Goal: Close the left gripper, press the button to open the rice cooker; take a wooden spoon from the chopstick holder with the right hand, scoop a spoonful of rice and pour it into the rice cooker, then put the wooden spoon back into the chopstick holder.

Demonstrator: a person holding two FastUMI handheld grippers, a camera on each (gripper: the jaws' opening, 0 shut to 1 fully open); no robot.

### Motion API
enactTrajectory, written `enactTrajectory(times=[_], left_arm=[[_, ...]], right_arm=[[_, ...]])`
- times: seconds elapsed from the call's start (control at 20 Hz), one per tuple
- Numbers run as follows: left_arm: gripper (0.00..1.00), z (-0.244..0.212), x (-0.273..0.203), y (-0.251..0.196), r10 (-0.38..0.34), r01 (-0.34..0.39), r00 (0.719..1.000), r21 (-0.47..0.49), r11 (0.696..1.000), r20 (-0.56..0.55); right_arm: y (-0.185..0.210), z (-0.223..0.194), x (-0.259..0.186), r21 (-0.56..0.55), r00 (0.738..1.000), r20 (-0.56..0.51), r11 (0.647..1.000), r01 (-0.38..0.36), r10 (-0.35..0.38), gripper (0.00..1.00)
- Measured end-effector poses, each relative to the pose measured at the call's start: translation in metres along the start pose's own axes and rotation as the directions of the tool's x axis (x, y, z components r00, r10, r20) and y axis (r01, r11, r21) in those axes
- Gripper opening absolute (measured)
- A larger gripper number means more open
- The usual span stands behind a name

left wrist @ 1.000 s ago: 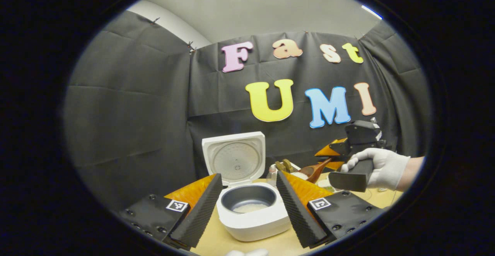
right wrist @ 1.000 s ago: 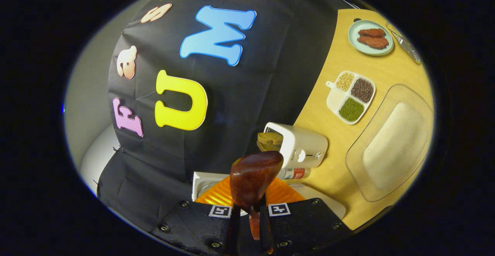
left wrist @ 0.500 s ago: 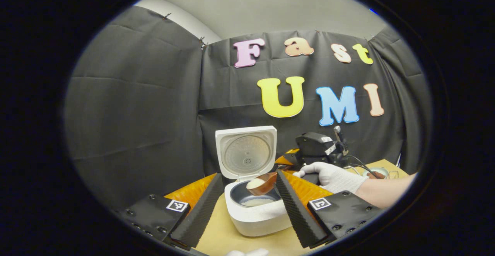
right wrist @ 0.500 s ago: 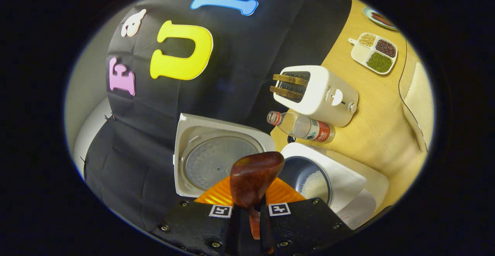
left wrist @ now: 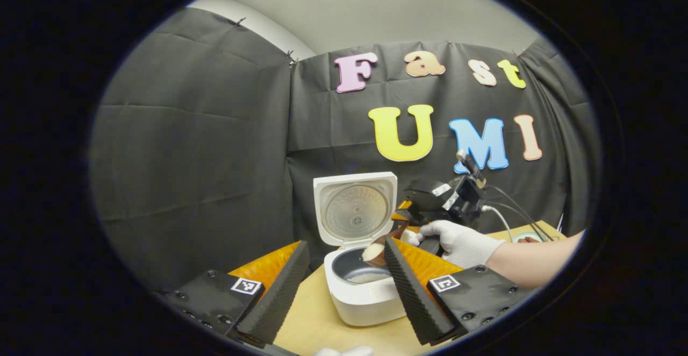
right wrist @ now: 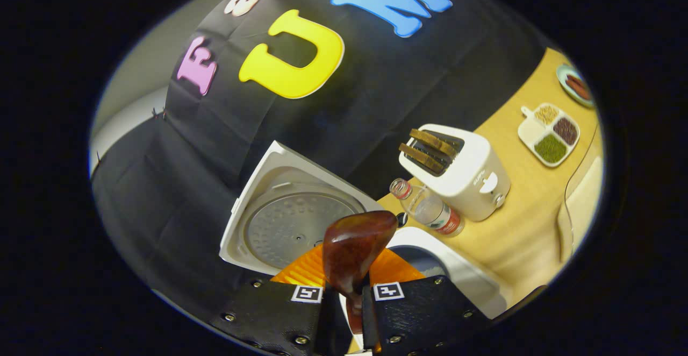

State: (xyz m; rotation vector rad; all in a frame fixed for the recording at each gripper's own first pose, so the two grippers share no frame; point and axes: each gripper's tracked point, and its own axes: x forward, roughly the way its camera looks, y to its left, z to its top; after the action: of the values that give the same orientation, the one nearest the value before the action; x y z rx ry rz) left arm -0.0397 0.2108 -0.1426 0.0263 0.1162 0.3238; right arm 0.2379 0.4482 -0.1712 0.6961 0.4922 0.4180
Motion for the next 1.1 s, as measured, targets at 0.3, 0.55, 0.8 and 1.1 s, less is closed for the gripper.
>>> enactTrajectory(times=[0.3,0.55,0.8,1.1], left_arm=[[0.99,-0.002,-0.002,-0.002,0.01,-0.01,1.0,-0.01,1.0,-0.002],[0.99,0.004,-0.002,-0.011,0.007,-0.006,1.0,-0.022,1.0,0.013],[0.99,0.004,-0.004,-0.02,-0.003,0.004,1.0,-0.017,1.0,0.017],[0.99,0.009,-0.005,-0.024,-0.006,0.007,1.0,-0.014,1.0,0.022]], right_arm=[[0.012,-0.016,0.002,-0.38,0.999,0.046,0.925,0.031,-0.014,0.2],[0.031,-0.026,-0.001,-0.613,0.996,0.087,0.79,0.026,0.035,0.19],[0.066,-0.04,-0.009,-0.854,0.986,0.094,0.52,0.008,0.139,0.19],[0.079,-0.06,-0.015,-0.958,0.977,0.052,0.286,-0.009,0.207,0.2]])
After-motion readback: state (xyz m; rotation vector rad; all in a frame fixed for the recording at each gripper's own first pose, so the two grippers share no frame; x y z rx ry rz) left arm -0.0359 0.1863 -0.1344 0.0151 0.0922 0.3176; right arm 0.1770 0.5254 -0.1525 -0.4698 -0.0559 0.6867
